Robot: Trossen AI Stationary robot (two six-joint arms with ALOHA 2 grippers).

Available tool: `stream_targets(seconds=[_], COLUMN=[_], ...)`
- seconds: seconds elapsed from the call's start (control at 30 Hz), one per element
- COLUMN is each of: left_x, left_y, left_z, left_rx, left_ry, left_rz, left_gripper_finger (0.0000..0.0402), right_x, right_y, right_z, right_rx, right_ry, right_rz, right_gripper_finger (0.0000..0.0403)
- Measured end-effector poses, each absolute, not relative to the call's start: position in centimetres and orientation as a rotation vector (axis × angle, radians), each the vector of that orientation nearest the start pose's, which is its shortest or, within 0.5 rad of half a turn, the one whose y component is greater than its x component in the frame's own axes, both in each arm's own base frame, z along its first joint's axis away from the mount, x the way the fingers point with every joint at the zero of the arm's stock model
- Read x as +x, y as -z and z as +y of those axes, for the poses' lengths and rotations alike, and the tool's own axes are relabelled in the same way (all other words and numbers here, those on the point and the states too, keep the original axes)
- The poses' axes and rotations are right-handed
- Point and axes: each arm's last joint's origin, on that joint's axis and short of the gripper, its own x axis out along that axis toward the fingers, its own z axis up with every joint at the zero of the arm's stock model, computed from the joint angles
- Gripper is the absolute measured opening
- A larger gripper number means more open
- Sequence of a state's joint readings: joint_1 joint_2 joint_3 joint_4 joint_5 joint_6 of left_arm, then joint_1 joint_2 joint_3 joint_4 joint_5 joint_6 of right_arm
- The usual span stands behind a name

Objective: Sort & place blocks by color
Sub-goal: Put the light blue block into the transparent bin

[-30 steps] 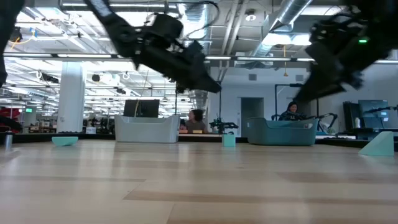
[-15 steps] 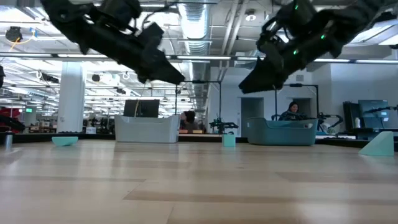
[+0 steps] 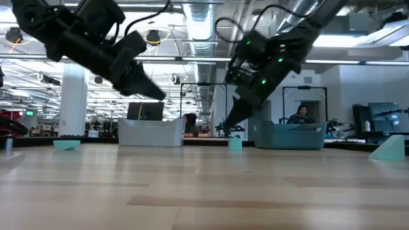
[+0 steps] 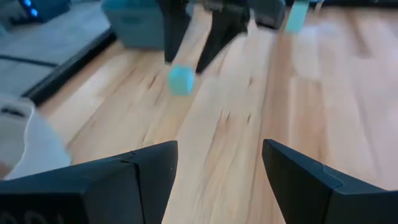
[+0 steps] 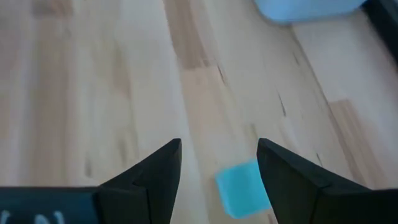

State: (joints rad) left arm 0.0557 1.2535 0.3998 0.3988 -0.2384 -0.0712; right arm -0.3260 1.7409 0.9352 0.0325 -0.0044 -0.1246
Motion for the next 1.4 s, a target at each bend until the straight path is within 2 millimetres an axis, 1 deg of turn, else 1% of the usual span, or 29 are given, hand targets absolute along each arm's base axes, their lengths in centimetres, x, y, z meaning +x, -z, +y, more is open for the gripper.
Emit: stream_targets(seconds=[0.07, 0.1, 0.23, 0.4, 0.5, 0.57, 0.67, 0.9, 0.97, 1.03, 1.1, 1.17, 1.27, 1.4], left_x=[22.4, 22.3, 22.2, 22.2, 22.2, 22.2, 22.2, 22.2, 22.2, 22.2, 22.2, 22.2, 22.3, 22.6], left_y=[-16.0, -15.8, -15.7, -15.7, -15.6, -15.6, -15.6, -15.6, -15.6, -15.6, -15.7, -15.7, -15.7, -16.2], left_z=[1.8, 1.8, 1.8, 1.8, 1.8, 1.8, 1.8, 1.8, 1.8, 1.8, 1.9, 1.7, 1.0, -0.2], left_rx=[-0.019, -0.016, -0.006, 0.002, 0.011, 0.012, 0.013, 0.011, 0.011, 0.017, 0.047, 0.079, 0.143, 0.252], left_ry=[-0.324, -0.336, -0.366, -0.370, -0.370, -0.373, -0.373, -0.375, -0.376, -0.377, -0.387, -0.372, -0.300, -0.220], left_rz=[0.463, 0.464, 0.467, 0.470, 0.473, 0.474, 0.474, 0.474, 0.474, 0.474, 0.473, 0.474, 0.480, 0.431], left_gripper_finger=[0.0226, 0.0226, 0.0226, 0.0226, 0.0226, 0.0226, 0.0226, 0.0226, 0.0226, 0.0226, 0.0226, 0.0226, 0.0226, 0.0226], right_x=[33.4, 33.7, 34.1, 33.8, 33.5, 33.4, 33.6, 34.0, 34.2, 34.4, 35.1, 36.0, 37.3, 38.1], right_y=[-15.9, -15.9, -15.4, -14.6, -13.9, -13.9, -14.1, -14.3, -14.4, -14.5, -14.8, -15.4, -16.2, -16.9], right_z=[-11.7, -12.0, -12.9, -13.6, -13.6, -13.8, -13.6, -13.5, -13.3, -12.8, -12.0, -11.1, -9.3, -7.7], right_rx=[0.008, 0.007, 0.010, 0.027, 0.048, 0.058, 0.054, 0.089, 0.129, 0.198, 0.284, 0.335, 0.334, 0.356], right_ry=[0.255, 0.252, 0.244, 0.248, 0.231, 0.229, 0.226, 0.172, 0.188, 0.170, 0.073, -0.050, -0.190, -0.302], right_rz=[0.841, 0.863, 0.965, 1.033, 1.080, 1.071, 1.059, 0.999, 0.991, 0.966, 0.902, 0.800, 0.635, 0.539], right_gripper_finger=[0.0234, 0.0234, 0.0234, 0.0234, 0.0232, 0.0227, 0.0209, 0.0134, 0.0121, 0.0120, 0.0126, 0.0139, 0.0148, 0.0140])
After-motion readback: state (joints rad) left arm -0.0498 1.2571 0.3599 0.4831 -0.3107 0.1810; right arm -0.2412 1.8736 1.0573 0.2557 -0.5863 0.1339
